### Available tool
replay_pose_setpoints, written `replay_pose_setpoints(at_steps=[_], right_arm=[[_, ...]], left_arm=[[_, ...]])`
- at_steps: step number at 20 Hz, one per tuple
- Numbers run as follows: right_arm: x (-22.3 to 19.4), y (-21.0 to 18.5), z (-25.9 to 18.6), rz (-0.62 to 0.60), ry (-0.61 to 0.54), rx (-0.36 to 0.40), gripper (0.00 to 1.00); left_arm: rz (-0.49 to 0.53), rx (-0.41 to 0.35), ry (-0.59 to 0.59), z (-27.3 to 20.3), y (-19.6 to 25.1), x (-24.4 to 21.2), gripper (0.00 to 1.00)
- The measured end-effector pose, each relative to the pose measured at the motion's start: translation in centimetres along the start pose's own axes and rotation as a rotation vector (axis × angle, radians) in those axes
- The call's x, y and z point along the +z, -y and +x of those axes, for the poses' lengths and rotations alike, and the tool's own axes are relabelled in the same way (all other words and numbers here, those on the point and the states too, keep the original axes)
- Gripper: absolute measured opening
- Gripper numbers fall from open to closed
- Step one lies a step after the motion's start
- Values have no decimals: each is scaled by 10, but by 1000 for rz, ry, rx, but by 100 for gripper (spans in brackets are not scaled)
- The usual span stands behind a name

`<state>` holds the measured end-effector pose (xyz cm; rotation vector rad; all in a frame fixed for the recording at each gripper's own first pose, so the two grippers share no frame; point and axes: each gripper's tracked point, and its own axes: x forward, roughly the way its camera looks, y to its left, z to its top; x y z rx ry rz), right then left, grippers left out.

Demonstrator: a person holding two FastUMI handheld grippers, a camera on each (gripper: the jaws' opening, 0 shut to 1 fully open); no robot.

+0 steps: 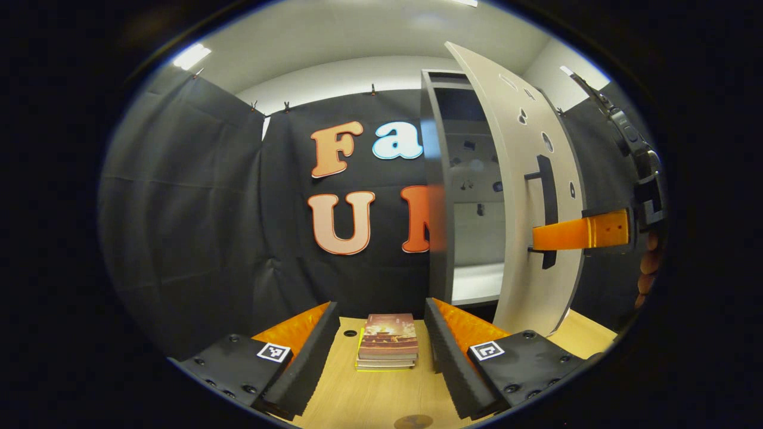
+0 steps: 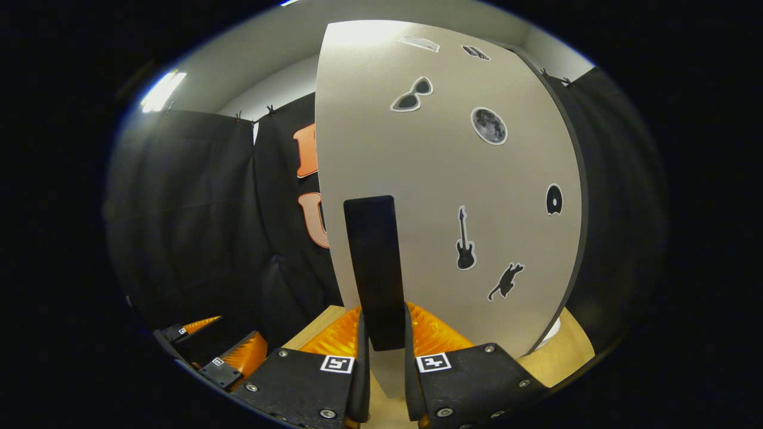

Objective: Open the cabinet door with the right hand, grasp the bottle in the cabinet with the left hand and place it on the coaster, then close the cabinet door with the right hand.

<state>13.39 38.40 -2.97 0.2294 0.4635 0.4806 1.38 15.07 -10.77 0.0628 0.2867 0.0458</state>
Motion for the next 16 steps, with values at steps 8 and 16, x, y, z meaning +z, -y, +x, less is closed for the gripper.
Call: replay_pose_setpoints(at_steps=[8, 16], right_arm=[[-1, 9, -26, -6, 15, 85, 24], [1, 24, -46, 30, 59, 132, 24]], left_arm=[[31, -28, 47, -4, 42, 22, 94], [43, -120, 86, -4, 109, 40, 95]])
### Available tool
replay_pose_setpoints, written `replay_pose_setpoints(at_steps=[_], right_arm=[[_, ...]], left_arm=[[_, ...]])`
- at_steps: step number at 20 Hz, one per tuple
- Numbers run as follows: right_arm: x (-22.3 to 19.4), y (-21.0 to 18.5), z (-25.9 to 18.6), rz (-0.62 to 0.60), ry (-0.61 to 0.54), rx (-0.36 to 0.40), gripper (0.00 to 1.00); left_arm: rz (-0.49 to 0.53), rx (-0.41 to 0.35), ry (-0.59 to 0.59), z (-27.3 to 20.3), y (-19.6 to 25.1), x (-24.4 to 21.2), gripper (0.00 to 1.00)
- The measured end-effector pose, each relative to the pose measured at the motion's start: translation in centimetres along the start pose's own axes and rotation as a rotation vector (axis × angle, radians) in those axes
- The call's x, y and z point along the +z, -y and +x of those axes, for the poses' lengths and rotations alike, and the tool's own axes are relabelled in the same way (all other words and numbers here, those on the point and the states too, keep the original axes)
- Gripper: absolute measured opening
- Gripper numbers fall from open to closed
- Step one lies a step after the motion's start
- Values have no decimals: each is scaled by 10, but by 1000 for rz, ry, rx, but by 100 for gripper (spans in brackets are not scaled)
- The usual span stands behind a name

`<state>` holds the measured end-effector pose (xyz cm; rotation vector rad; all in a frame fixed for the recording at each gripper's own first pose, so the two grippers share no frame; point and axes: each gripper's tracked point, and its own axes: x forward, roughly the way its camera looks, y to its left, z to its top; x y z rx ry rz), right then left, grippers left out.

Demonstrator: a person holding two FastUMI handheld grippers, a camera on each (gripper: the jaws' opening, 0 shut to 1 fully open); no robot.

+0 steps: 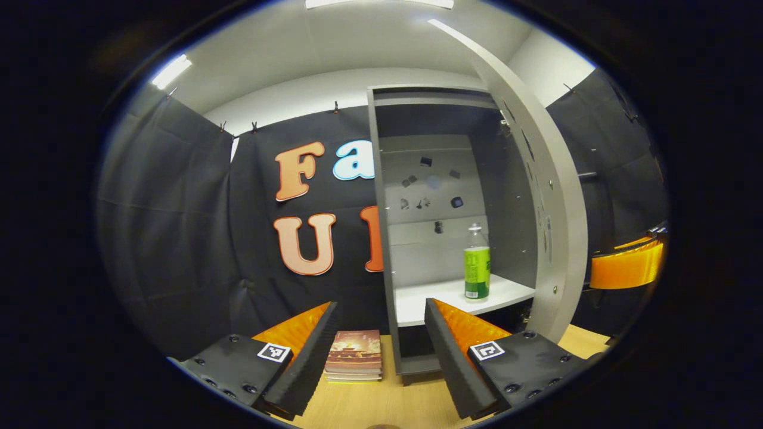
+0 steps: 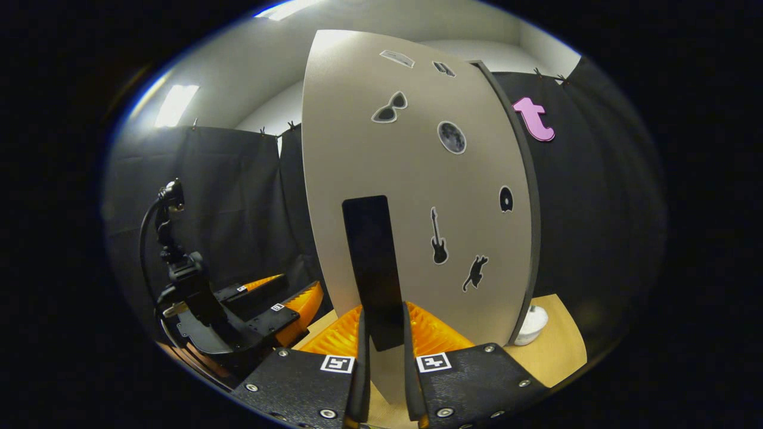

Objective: Open the cabinet door with the right hand, grasp the bottle in the cabinet with the left hand and place it on the coaster, then close the cabinet door with the right hand.

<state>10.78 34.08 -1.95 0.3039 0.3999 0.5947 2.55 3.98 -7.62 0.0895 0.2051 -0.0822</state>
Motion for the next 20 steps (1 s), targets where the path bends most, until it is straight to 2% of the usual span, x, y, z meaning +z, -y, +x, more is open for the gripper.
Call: replay_pose_setpoints(at_steps=[4, 7, 11, 20], right_arm=[[1, 8, -9, 57, 43, 25, 24], [3, 14, -15, 65, 63, 8, 24], [3, 23, -16, 140, 88, 0, 23], [6, 44, -24, 212, 111, -68, 22]], left_arm=[[4, -41, -7, -1, 34, 0, 92], [-4, -67, -13, 3, 56, -1, 96], [-10, -89, -36, 3, 83, -8, 96], [-7, -76, -42, -10, 112, -4, 96]])
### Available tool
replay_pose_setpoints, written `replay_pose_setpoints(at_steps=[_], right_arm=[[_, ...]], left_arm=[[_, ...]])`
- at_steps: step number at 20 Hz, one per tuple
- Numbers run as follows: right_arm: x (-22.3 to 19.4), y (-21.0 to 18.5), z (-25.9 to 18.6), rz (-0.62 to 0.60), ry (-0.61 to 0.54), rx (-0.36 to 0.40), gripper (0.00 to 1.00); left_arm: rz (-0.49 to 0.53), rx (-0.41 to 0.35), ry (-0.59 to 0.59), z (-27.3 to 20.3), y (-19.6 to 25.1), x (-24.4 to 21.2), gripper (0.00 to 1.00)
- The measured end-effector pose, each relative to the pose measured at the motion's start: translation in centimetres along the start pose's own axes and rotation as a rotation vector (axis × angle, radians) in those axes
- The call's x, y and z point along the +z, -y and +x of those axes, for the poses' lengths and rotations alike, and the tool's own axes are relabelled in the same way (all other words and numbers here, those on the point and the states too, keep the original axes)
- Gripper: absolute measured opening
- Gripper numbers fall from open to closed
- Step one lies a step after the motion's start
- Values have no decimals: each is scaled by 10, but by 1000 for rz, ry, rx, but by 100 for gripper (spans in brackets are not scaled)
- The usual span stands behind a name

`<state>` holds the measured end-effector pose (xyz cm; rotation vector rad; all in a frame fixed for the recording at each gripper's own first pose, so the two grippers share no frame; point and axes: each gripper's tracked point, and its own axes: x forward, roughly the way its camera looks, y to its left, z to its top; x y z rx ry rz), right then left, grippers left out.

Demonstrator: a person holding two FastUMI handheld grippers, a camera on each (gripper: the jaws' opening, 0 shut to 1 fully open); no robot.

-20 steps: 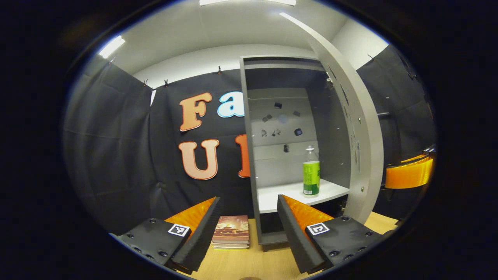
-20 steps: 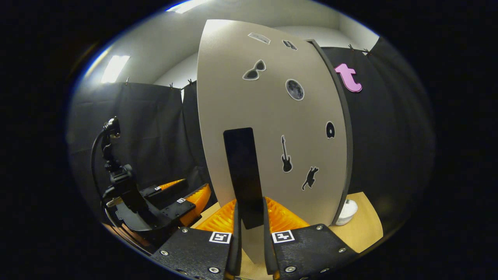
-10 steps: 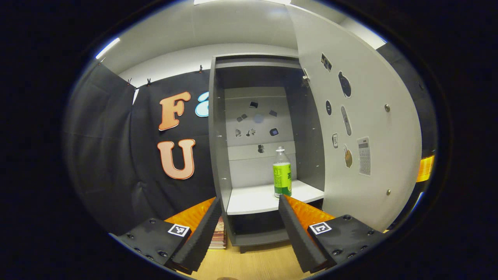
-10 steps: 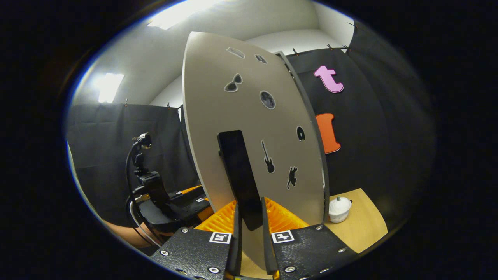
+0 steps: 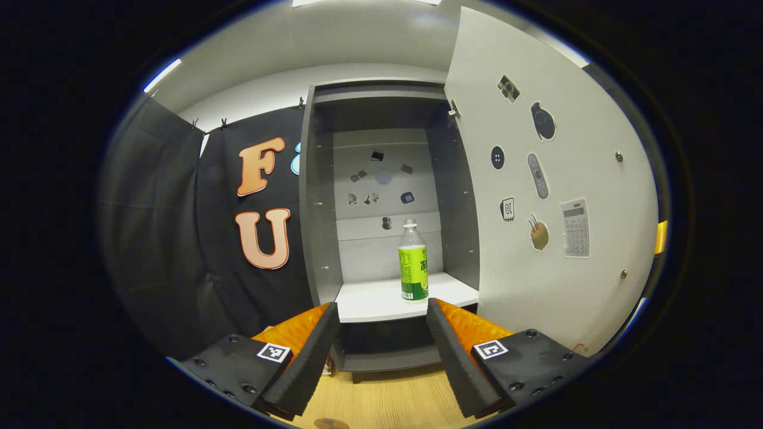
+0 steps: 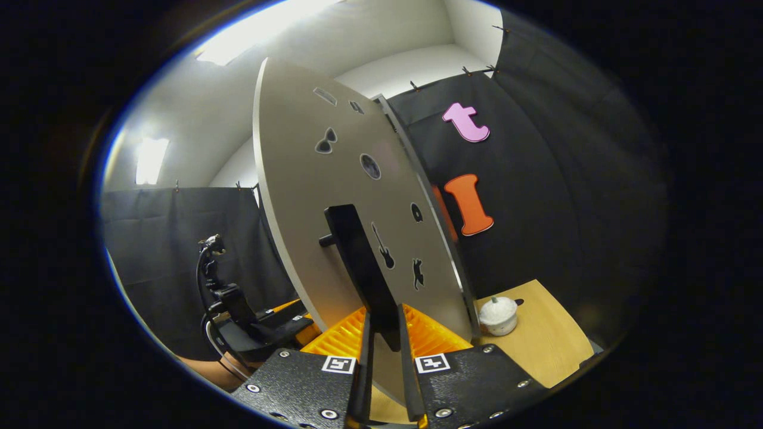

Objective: Open the cabinet door with the right hand, grasp the bottle in the cabinet with the left hand and place it on the coaster, then close the cabinet door with the right hand.

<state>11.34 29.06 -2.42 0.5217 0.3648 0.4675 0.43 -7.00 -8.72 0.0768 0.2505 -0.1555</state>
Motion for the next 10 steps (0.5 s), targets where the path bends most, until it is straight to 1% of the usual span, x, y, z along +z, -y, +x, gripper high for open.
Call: replay_pose_setpoints(at_steps=[2, 6, 8, 10], right_arm=[[-1, 6, -2, 2, -13, -12, 22], [1, 22, -4, -34, 1, -47, 19], [2, 26, -5, -31, 9, -63, 18], [-2, 21, -9, -2, 12, -48, 17]], left_arm=[[4, 10, -1, -4, 4, 0, 96], [13, 19, -1, -11, 14, 2, 96], [14, 10, -6, -10, 19, 3, 95], [9, -17, 0, -2, 25, 6, 96]])
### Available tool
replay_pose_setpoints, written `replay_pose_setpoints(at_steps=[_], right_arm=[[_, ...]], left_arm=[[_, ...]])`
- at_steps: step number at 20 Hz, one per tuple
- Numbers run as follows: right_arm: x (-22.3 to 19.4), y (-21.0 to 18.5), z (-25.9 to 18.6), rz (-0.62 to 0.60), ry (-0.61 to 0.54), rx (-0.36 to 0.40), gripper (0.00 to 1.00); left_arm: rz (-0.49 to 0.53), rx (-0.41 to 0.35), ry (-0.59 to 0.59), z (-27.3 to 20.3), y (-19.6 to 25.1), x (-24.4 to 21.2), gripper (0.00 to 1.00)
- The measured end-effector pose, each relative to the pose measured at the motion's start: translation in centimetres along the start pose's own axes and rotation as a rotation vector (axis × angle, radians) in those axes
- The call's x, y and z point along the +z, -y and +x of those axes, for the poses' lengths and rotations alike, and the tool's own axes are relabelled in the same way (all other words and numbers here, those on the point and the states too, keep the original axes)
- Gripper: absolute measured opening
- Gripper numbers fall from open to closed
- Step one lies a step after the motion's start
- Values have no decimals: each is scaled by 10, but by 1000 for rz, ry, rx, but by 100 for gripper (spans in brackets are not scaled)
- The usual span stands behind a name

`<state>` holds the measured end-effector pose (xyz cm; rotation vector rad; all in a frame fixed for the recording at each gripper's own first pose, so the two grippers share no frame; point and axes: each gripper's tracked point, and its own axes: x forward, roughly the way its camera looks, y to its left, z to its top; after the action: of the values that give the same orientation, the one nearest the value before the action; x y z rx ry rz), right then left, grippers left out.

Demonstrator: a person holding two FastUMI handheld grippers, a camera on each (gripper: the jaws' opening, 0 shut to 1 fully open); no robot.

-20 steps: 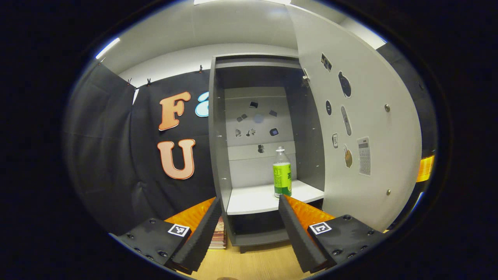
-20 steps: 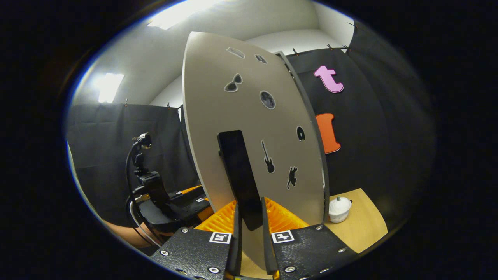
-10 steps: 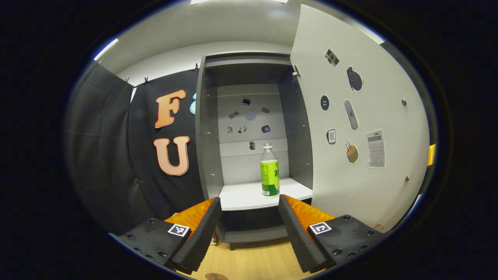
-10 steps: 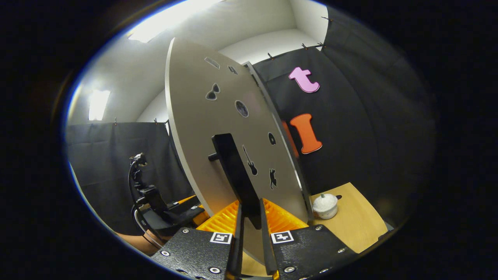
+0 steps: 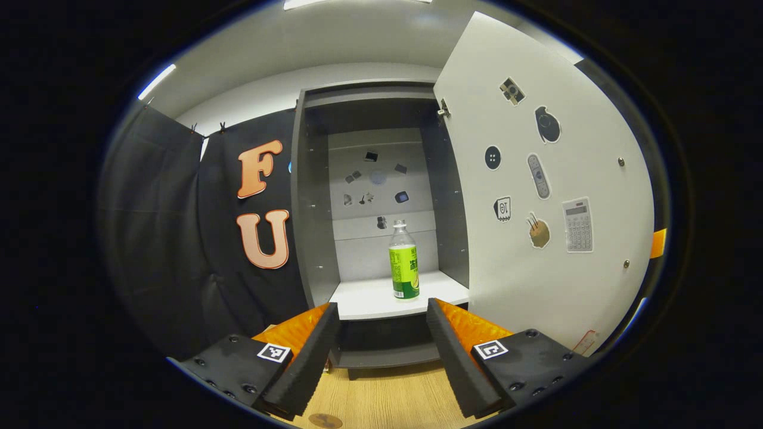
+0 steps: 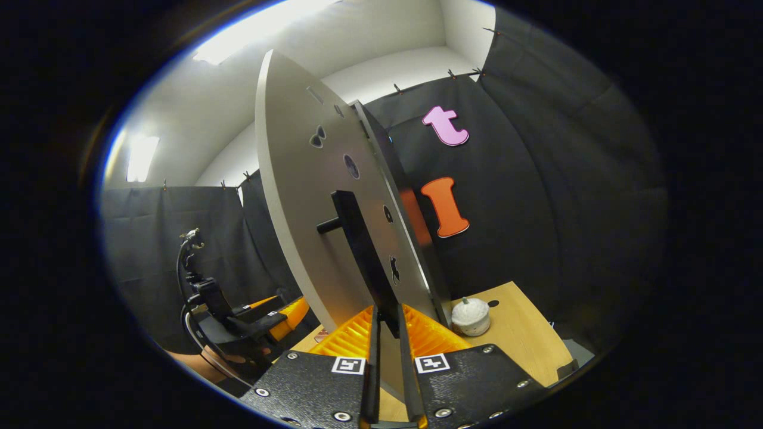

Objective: Open the cabinet door with the right hand, grasp the bottle in the cabinet with the left hand and place it on the coaster, then close the cabinet door with the right hand.

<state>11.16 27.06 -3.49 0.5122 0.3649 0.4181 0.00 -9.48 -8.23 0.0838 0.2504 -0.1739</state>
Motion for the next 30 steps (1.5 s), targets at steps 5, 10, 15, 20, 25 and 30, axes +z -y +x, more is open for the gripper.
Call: replay_pose_setpoints(at_steps=[5, 10, 15, 20, 25, 30], right_arm=[[-2, 8, -14, -18, 28, -54, 16], [9, 22, -21, -104, 57, -123, 40], [30, 28, -31, -191, 157, -190, 62], [48, 27, -39, -219, 267, -232, 68], [62, 33, -44, -233, 337, -304, 70], [59, 40, -44, -245, 340, -363, 71]], left_arm=[[-13, -56, 29, 34, 5, 8, 96], [-56, -103, 34, 80, 9, 7, 96], [-74, -140, 19, 119, 10, 4, 96], [-72, -175, 7, 151, 14, 1, 96], [-73, -188, -9, 177, 13, -8, 96], [-79, -197, -6, 199, 14, -7, 96]])
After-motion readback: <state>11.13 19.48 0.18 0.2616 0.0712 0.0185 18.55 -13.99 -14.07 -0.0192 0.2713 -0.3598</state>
